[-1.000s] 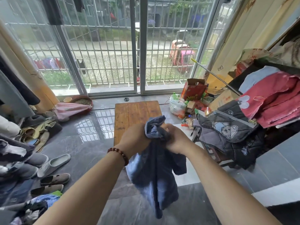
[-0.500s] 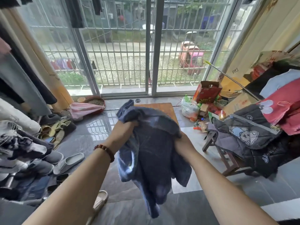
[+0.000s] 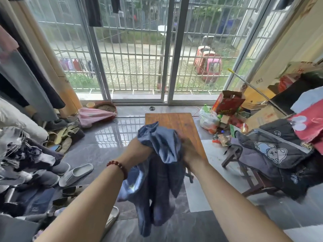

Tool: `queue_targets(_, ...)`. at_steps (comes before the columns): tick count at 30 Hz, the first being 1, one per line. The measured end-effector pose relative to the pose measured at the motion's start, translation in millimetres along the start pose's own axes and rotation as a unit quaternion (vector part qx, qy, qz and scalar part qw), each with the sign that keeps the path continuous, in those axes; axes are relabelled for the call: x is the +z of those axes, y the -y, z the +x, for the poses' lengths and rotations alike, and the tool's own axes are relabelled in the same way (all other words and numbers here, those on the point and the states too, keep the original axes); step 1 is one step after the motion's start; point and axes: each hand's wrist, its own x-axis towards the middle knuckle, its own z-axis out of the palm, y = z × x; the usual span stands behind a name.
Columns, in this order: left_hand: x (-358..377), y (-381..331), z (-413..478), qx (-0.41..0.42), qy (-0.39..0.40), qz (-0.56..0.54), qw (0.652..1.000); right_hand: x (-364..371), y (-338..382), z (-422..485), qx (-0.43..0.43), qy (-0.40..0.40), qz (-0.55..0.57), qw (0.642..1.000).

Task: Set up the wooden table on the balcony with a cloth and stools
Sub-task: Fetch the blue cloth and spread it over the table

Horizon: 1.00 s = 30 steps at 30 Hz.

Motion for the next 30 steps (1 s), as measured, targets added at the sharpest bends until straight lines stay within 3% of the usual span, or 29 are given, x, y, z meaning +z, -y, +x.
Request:
queue_targets(2, -12.1, 0.1, 4.1, -0.008, -0.031, -0.061, 0.998, 0.5, -5.3, 1.5, 0.003, 0.029, -0.045, 0.999)
queue_targets(6, -32.7, -1.8, 12.4, -0.015, -0.056, -0.164, 0.985, 8.8, -26.7, 13.2, 0.110, 0.105, -0.109, 0.982)
queue_targets(10, -46.5, 10.2, 37.8, -0.002, -0.083, -0.176, 0.981, 21.3, -36.1, 52.8, 0.134, 0.031, -0.127, 0.982)
queue_targets(16, -61.4, 29.3, 93.9, -0.036, -0.140, -0.158, 0.977, 30.4, -27.2, 135.2, 0.143, 0.010, 0.022, 0.989)
queue_targets(19, -70.8, 26.3, 125.2, -0.051, -0.175, -0.156, 0.971, 34.7, -4.7, 172.8, 0.174, 0.097, 0.132, 0.971)
queue_targets(21, -75.6, 21.8, 145.8, -0.057, -0.168, -0.156, 0.972, 35.6, 2.2, 199.1, 0.178, 0.157, 0.126, 0.963)
queue_targets(24, -80.2, 15.1, 177.0, -0.055, -0.150, -0.132, 0.978, 39.2, 14.5, 233.0, 0.137, 0.209, 0.046, 0.967)
queue_targets(28, -77.9, 9.7, 212.9, -0.052, -0.186, -0.088, 0.977, 35.1, 28.1, 272.6, 0.058, 0.207, -0.155, 0.964)
queue_targets(30, -80.2, 7.1, 226.0, -0.040, -0.206, -0.096, 0.973, 29.1, 31.2, 289.9, 0.073, 0.188, -0.200, 0.959)
